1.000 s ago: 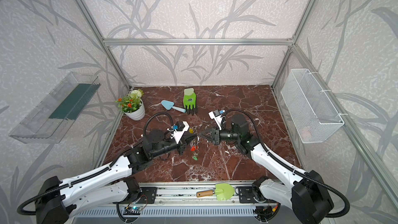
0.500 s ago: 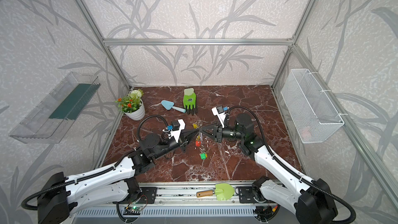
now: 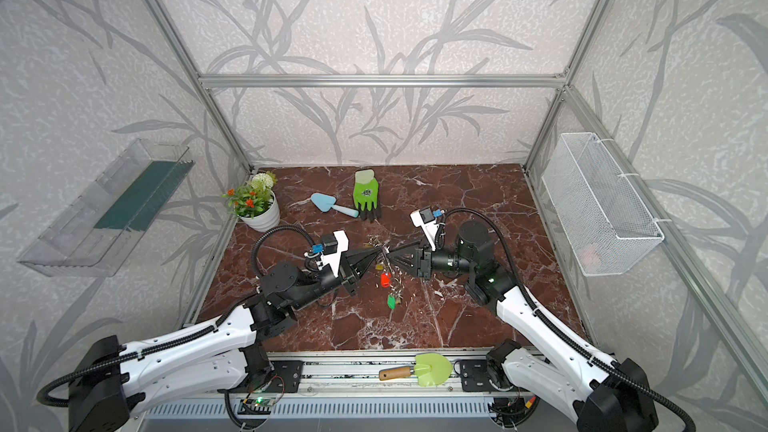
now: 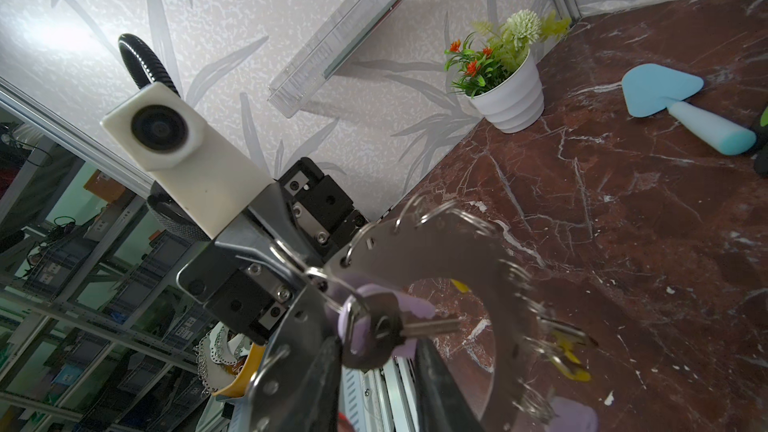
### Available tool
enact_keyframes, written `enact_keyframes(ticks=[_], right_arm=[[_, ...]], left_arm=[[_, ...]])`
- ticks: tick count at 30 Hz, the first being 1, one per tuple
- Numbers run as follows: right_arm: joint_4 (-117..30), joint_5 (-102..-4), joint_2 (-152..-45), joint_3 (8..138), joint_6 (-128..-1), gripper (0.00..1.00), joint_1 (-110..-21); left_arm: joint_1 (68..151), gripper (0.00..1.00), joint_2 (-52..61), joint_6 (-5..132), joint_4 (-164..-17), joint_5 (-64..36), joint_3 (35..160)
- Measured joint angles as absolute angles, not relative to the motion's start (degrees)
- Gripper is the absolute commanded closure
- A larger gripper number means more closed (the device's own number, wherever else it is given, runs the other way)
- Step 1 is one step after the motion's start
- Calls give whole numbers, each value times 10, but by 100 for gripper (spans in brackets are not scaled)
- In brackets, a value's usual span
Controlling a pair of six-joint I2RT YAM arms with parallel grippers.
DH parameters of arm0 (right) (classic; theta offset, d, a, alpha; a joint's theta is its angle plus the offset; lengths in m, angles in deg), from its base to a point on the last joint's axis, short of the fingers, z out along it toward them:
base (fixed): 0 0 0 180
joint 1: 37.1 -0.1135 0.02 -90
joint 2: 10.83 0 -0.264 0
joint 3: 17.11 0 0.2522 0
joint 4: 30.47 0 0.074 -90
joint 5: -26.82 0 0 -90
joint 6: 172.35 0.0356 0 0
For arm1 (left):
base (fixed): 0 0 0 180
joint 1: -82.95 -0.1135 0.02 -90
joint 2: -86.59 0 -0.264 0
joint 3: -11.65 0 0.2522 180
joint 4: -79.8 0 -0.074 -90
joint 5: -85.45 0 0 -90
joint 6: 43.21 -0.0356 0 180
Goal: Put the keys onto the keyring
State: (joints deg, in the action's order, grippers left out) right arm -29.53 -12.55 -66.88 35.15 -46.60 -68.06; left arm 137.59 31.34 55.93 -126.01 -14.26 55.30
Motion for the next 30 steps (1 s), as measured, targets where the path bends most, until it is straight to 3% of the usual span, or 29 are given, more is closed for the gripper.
enact_keyframes(ticks=[12,16,30], right_arm=[[-269,-99,-666,352,-436,49,-652],[-250,-87,-664,355,-430,47,-652],[-133,-56,-710,361,-377,76,-652]], left_arm=[[1377,100,323,559,-1247,-145,552],[1377,100,323,560,-1240,-148,552],[1377,100,322,569,-1240,-156,552]])
